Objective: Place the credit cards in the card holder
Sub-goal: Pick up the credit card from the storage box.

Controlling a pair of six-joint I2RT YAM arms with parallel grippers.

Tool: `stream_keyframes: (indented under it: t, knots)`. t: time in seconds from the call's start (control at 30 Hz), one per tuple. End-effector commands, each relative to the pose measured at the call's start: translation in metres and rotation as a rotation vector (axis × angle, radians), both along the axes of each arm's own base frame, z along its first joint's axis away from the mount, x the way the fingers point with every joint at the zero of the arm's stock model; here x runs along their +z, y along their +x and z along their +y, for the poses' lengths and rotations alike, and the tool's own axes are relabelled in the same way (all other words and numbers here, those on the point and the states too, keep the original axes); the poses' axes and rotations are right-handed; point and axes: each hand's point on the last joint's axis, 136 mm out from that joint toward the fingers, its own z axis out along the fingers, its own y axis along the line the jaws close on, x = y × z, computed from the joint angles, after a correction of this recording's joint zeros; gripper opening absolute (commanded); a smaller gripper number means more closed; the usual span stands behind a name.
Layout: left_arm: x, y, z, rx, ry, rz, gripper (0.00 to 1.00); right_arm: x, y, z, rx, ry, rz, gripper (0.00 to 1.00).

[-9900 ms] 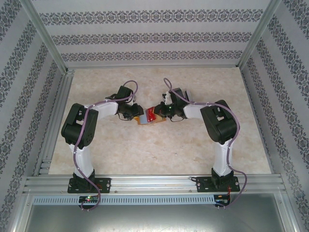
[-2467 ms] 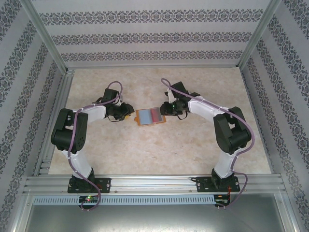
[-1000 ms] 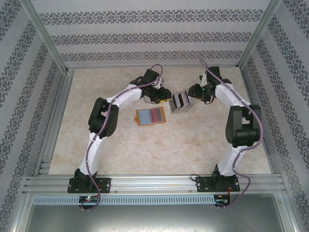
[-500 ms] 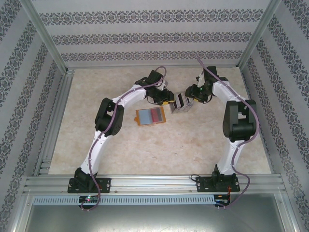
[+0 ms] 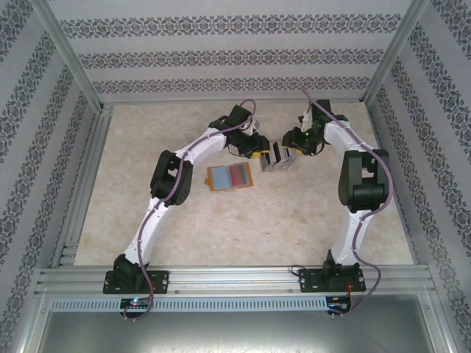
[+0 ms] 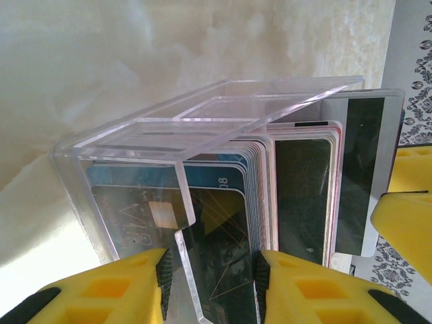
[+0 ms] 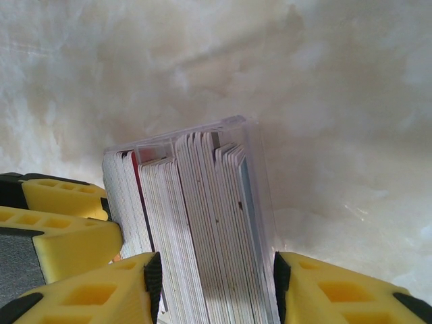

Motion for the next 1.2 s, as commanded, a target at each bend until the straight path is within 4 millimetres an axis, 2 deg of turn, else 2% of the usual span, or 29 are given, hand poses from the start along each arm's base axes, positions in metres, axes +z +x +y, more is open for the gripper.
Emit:
stream_keyframes:
  t: [0.0, 0.2, 0.77, 0.9, 1.17]
  knots:
    - [-0.029, -0.016, -0.006, -0.02, 0.048, 0.067, 0.4, 0.008, -0.003, 0.018, 0.055, 0.056, -0.002, 0.5]
    - [-0.038, -0.023, -0.003, -0.023, 0.071, 0.085, 0.4, 0.016, -0.009, 0.02, 0.064, 0.058, -0.015, 0.5]
    - [-0.03, -0.025, -0.004, -0.021, 0.079, 0.067, 0.4, 0.045, -0.019, 0.024, 0.064, 0.084, -0.073, 0.5]
    - [-0.031, -0.025, -0.005, -0.019, 0.074, 0.068, 0.4, 0.045, -0.02, 0.022, 0.062, 0.075, -0.071, 0.5]
    - [-0.03, -0.027, -0.004, -0.03, 0.08, 0.066, 0.4, 0.03, -0.022, 0.018, 0.059, 0.044, -0.039, 0.5]
